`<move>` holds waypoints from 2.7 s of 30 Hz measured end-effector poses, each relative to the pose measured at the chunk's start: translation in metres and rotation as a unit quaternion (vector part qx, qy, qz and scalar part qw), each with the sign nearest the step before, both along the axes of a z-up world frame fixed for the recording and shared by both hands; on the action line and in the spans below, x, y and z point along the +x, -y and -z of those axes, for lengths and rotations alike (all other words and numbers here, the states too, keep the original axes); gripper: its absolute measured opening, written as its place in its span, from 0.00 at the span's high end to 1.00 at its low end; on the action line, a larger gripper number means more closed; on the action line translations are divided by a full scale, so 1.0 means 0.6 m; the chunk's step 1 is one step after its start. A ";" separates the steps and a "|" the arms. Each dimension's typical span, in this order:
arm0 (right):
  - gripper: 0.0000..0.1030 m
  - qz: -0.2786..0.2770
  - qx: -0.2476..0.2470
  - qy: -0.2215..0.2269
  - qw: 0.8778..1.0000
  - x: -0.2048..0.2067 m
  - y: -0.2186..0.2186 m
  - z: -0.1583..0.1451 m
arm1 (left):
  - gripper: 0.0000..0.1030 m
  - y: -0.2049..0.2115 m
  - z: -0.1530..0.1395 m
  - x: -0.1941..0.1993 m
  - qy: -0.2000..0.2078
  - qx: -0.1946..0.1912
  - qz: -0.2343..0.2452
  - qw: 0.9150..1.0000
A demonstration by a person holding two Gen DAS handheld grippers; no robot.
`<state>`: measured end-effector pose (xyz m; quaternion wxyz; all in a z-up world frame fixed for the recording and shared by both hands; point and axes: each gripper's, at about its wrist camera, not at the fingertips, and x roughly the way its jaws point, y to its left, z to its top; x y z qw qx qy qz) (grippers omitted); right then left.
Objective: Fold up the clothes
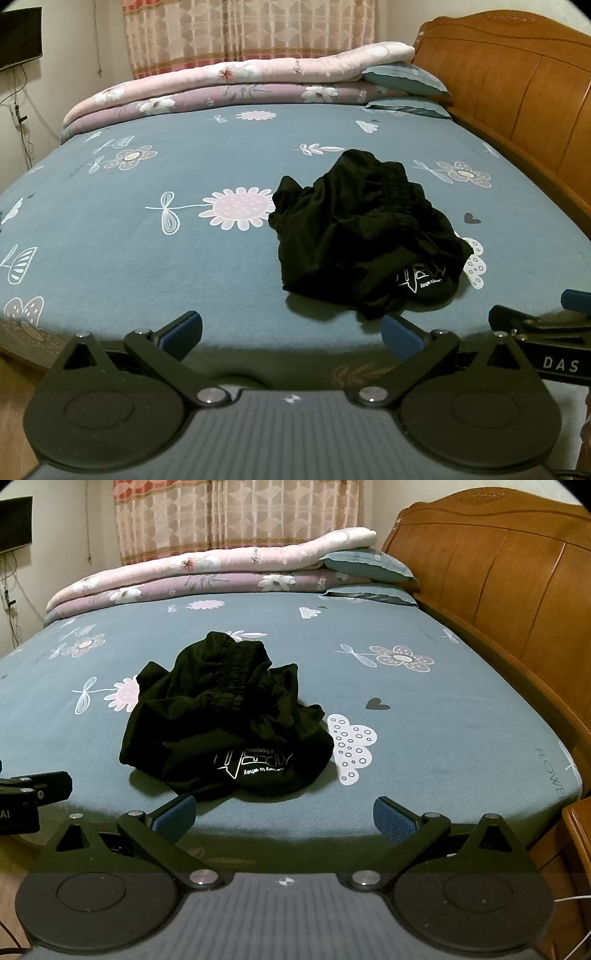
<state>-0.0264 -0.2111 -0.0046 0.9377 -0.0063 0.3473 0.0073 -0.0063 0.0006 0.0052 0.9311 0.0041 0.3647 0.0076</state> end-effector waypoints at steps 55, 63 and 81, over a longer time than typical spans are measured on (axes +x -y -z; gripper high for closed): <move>0.00 -0.001 0.023 -0.049 0.999 0.121 0.036 0.065 | 0.00 -0.004 0.073 0.127 -0.039 -0.007 -0.004 0.999; 0.00 -0.019 0.038 -0.044 0.998 0.175 0.037 0.070 | 0.00 -0.007 0.091 0.170 -0.052 0.000 -0.005 0.999; 0.00 -0.016 0.046 -0.061 0.997 0.243 0.058 0.109 | 0.00 0.043 0.085 0.278 -0.018 0.067 0.065 0.995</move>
